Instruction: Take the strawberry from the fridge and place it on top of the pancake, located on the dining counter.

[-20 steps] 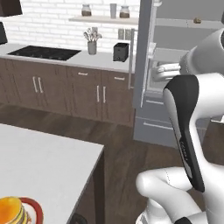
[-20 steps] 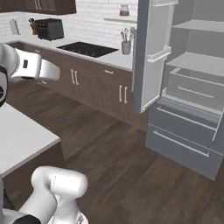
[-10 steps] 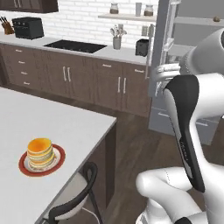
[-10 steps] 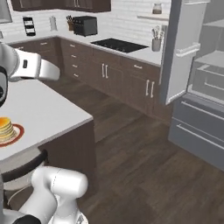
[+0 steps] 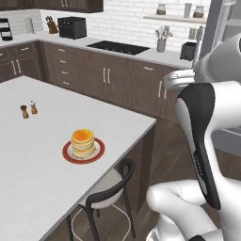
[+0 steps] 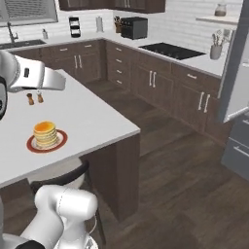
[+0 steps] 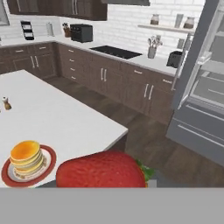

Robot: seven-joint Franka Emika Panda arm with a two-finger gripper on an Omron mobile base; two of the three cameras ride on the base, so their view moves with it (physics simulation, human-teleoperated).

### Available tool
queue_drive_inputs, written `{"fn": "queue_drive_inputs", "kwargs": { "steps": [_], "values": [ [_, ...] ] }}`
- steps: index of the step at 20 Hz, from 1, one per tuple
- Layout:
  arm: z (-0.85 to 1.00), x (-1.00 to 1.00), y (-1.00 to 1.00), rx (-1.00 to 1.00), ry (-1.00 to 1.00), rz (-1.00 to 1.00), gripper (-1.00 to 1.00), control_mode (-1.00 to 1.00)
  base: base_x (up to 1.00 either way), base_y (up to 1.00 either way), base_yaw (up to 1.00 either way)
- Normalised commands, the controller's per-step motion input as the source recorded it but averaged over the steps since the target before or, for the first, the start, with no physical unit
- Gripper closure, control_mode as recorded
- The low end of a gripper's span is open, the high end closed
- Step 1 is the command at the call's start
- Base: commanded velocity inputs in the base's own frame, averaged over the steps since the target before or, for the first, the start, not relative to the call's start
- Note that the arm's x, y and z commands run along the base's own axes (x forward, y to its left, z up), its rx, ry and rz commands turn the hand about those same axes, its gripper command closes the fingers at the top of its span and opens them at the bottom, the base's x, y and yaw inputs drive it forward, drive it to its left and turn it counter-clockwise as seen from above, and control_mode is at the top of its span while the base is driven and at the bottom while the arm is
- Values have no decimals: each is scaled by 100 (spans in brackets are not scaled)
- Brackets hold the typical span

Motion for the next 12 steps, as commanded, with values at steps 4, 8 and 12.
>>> {"fn": "queue_drive_inputs", "kwargs": {
  "steps": [4, 8, 12],
  "values": [
    [0, 0, 0, 0, 0, 0, 100, 100, 62, 0, 28],
    [0, 0, 0, 0, 0, 0, 100, 100, 64, 0, 28],
    [0, 0, 0, 0, 0, 0, 100, 100, 78, 22, 40]
  ]
}}
